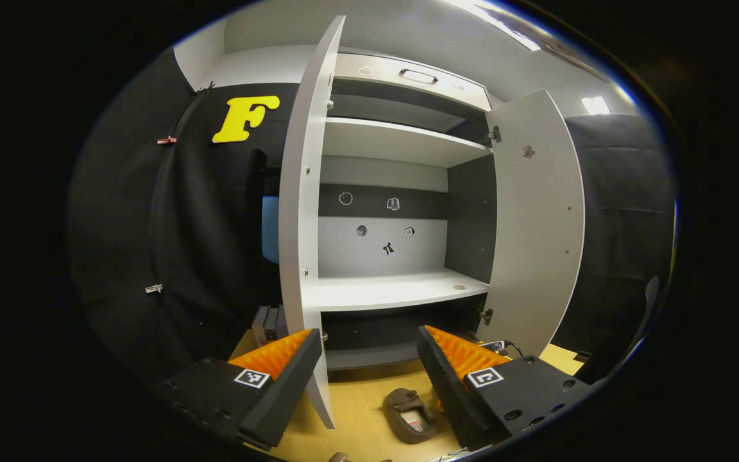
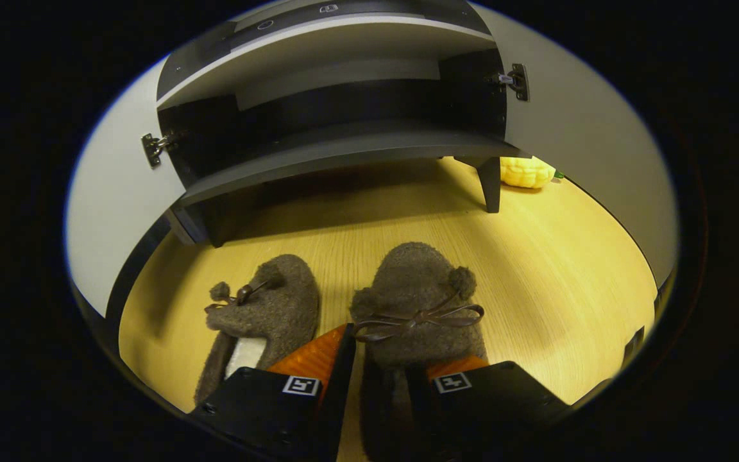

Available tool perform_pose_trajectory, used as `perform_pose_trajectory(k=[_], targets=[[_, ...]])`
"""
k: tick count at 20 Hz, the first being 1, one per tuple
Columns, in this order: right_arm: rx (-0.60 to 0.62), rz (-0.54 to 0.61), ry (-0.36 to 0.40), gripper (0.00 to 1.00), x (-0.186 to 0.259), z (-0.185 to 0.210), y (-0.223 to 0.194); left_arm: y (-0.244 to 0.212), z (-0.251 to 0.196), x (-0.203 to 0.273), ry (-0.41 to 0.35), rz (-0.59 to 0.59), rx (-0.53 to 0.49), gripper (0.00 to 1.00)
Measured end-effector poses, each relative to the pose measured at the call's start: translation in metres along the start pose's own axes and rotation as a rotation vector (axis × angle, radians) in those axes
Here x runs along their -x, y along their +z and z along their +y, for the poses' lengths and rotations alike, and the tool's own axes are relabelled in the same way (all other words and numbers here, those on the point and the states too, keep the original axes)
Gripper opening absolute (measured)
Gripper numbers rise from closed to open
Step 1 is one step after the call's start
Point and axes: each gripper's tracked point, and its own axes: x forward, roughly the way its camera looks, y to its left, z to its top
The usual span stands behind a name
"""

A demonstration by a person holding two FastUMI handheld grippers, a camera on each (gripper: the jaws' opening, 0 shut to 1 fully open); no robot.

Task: Grab one shoe with the right hand and put it into the shoe cabinet, grab the other shoe with the left hand and put it into the shoe cabinet; then close the right door with the right hand and the left door with the left hand.

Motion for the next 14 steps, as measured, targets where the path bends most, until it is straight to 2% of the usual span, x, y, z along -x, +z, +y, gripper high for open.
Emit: perform_pose_trajectory(k=[3,6,8,11,12,14], targets=[[0.02,0.011,-0.007,0.37,-0.009,-0.001,0.002,-0.001,0.002,-0.001,0.009,0.004,-0.001,0.95],[0.06,0.031,-0.002,0.37,-0.01,-0.002,0.004,-0.002,0.002,-0.004,0.014,0.009,0.004,0.95],[0.071,0.041,0.014,0.11,-0.017,0.004,0.005,-0.002,0.001,-0.004,0.018,0.01,0.01,0.95],[0.092,0.045,0.033,0.12,-0.019,0.004,0.004,-0.002,-0.001,-0.003,0.026,0.012,0.004,0.95],[0.097,0.053,0.043,0.05,-0.013,0.005,0.004,-0.001,-0.001,-0.003,0.031,0.013,0.0,0.95],[0.09,0.058,0.058,0.05,-0.007,0.003,0.005,0.0,-0.003,-0.001,0.032,0.012,0.001,0.95]])
